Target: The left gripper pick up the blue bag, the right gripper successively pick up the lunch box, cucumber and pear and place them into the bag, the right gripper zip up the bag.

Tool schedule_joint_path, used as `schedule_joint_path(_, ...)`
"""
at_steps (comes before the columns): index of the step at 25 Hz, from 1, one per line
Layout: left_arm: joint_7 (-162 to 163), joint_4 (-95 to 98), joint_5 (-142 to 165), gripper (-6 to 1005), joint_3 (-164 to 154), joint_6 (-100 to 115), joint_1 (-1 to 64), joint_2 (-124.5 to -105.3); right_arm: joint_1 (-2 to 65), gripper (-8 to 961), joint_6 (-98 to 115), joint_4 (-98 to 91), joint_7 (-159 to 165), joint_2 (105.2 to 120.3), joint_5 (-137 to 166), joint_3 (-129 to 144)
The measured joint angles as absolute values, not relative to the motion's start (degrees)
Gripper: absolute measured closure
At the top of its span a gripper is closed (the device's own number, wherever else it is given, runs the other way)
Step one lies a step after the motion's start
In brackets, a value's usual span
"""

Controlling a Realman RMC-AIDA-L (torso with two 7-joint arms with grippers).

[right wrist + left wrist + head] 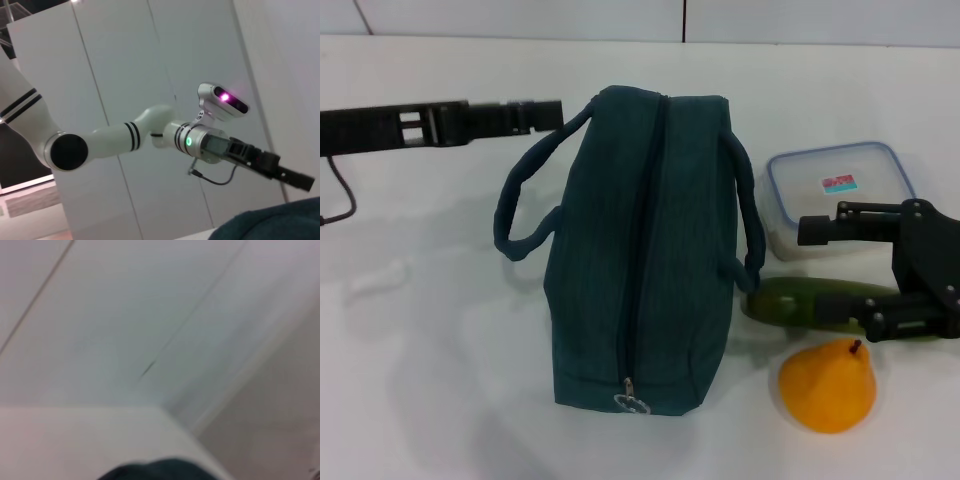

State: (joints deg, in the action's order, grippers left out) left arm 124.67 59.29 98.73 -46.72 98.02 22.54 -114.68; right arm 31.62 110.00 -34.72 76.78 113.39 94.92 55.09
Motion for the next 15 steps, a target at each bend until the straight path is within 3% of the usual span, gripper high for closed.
schedule_joint_path(15, 143.8, 64.6, 109.2, 189, -50.7, 102.0, 28.6, -114.38, 30.5, 193, 108.4, -34.2, 75.0, 113.54, 94.7, 55.1)
